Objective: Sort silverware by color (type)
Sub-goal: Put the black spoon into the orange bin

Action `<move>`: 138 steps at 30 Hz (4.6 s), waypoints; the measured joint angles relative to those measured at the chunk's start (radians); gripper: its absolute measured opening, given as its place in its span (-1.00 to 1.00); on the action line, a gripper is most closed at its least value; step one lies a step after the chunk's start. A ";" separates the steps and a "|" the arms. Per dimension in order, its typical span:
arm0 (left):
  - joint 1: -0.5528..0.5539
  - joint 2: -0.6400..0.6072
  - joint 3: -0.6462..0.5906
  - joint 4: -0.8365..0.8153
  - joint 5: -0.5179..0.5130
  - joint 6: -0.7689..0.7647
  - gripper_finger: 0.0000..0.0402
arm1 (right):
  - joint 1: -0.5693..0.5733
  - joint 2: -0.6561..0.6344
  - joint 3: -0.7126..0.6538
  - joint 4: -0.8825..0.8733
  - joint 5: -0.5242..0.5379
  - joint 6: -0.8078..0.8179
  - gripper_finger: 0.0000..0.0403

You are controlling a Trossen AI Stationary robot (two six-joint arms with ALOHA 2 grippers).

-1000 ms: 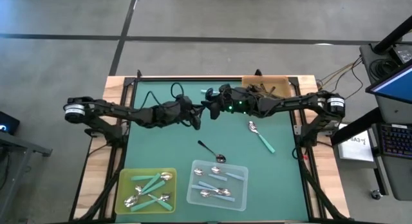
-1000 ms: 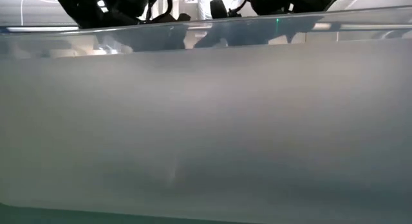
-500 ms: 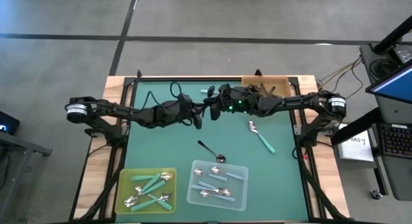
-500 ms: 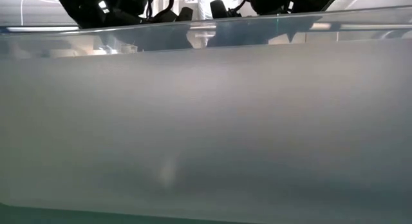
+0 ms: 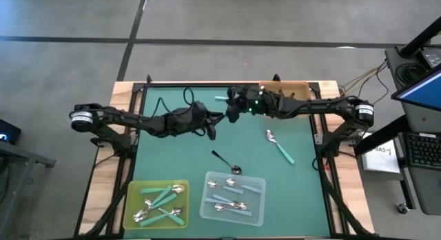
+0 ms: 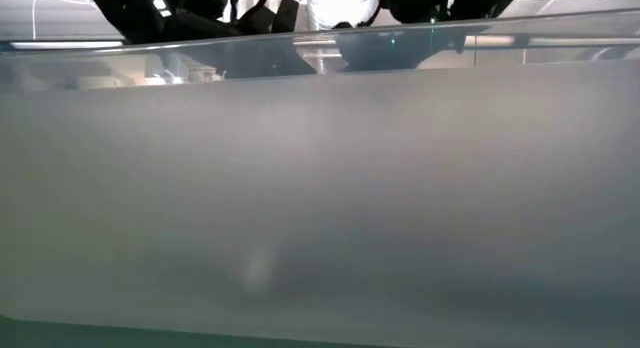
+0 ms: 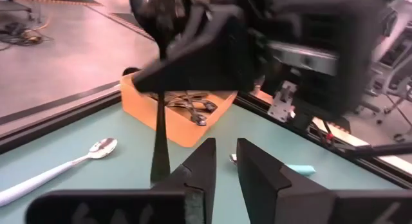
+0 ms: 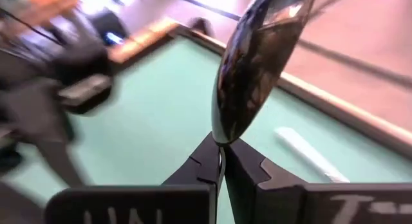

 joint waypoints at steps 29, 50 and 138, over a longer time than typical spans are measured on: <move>0.000 -0.001 0.001 -0.063 0.062 0.023 -0.69 | -0.259 0.011 -0.046 -1.022 0.459 -0.066 -0.95; 0.000 -0.002 0.000 -0.610 0.539 0.255 -0.69 | -0.203 0.004 0.189 -1.141 0.096 -0.090 -0.31; 0.153 0.010 0.040 -0.877 0.395 0.252 -0.99 | 0.166 -0.140 0.215 -0.801 0.001 -0.010 -0.31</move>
